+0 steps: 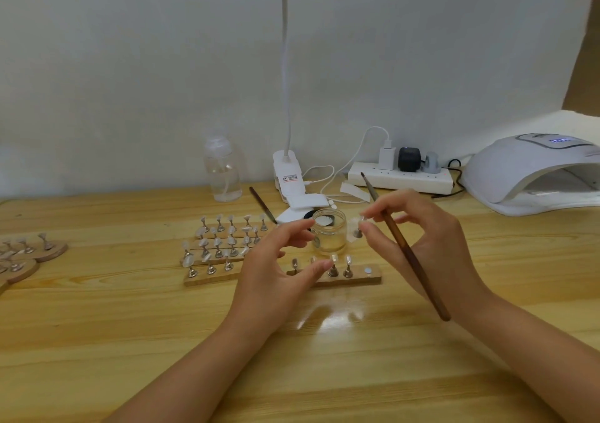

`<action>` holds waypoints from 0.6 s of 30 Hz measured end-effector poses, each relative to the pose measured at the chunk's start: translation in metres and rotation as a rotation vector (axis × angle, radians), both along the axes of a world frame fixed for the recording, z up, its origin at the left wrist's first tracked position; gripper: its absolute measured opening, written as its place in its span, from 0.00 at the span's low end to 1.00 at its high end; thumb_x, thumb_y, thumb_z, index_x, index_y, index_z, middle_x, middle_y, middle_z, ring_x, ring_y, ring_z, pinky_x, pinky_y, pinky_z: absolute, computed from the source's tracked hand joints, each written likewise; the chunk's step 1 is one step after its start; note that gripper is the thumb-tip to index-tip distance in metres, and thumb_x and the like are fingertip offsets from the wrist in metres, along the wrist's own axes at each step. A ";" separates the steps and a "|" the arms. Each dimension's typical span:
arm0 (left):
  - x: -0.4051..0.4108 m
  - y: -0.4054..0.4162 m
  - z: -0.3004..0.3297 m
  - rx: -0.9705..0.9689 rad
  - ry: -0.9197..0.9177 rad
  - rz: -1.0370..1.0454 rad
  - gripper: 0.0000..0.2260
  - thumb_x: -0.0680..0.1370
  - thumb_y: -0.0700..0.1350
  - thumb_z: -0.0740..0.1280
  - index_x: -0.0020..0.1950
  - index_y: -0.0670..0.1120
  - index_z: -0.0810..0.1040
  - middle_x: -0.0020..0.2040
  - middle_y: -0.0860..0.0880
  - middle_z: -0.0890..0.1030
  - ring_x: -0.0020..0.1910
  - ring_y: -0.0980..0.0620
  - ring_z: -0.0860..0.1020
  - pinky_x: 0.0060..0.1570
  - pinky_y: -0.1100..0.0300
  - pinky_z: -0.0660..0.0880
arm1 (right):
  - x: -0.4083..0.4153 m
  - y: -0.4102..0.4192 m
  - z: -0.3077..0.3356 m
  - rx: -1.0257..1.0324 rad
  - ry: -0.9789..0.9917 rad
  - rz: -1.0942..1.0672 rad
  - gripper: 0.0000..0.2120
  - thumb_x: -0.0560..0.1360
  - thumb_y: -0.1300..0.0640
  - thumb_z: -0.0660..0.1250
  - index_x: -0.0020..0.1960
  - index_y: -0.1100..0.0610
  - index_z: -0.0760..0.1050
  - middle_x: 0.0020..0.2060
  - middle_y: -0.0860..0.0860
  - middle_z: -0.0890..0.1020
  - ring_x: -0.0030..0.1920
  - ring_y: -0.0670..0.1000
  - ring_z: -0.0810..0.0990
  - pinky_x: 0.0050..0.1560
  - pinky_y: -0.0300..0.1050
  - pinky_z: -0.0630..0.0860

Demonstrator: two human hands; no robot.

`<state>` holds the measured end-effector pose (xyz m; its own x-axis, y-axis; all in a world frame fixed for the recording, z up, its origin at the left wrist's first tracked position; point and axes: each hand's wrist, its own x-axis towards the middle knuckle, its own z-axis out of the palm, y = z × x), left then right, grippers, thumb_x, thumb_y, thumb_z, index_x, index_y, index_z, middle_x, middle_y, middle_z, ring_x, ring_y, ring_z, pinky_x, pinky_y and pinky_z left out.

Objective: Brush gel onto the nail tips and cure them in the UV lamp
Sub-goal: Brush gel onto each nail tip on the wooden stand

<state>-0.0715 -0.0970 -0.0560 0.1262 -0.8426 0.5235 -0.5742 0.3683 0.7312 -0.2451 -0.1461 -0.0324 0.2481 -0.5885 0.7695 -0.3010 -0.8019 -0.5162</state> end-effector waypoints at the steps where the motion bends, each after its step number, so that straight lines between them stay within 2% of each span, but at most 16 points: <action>1: 0.000 0.000 -0.001 0.003 -0.009 0.005 0.23 0.66 0.47 0.74 0.54 0.64 0.70 0.47 0.60 0.78 0.50 0.67 0.74 0.50 0.73 0.69 | -0.002 -0.002 0.002 -0.011 0.014 -0.008 0.11 0.69 0.60 0.72 0.45 0.49 0.74 0.41 0.44 0.80 0.45 0.42 0.79 0.47 0.38 0.74; 9: 0.003 -0.002 -0.006 0.063 -0.034 0.012 0.24 0.66 0.47 0.75 0.54 0.65 0.68 0.46 0.61 0.77 0.50 0.68 0.72 0.47 0.78 0.66 | -0.015 -0.010 -0.008 0.116 0.164 0.018 0.08 0.68 0.59 0.72 0.44 0.52 0.76 0.39 0.43 0.81 0.45 0.41 0.79 0.47 0.39 0.75; 16: 0.002 -0.003 -0.008 0.080 -0.040 0.006 0.24 0.66 0.46 0.75 0.54 0.64 0.69 0.45 0.59 0.77 0.49 0.66 0.74 0.51 0.67 0.70 | -0.018 -0.016 -0.017 0.206 0.235 0.058 0.07 0.67 0.59 0.73 0.42 0.51 0.76 0.38 0.43 0.81 0.45 0.40 0.79 0.47 0.40 0.74; 18: 0.003 -0.003 -0.008 0.095 -0.048 -0.002 0.24 0.66 0.47 0.75 0.55 0.64 0.69 0.45 0.59 0.77 0.49 0.64 0.74 0.48 0.68 0.72 | -0.019 -0.016 -0.016 0.216 0.229 0.062 0.08 0.67 0.60 0.73 0.41 0.51 0.76 0.38 0.44 0.81 0.44 0.41 0.79 0.47 0.39 0.75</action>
<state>-0.0689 -0.0999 -0.0642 0.1009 -0.8888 0.4470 -0.6088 0.3002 0.7344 -0.2642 -0.1625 -0.0489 0.4409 -0.7105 0.5484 -0.3831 -0.7015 -0.6009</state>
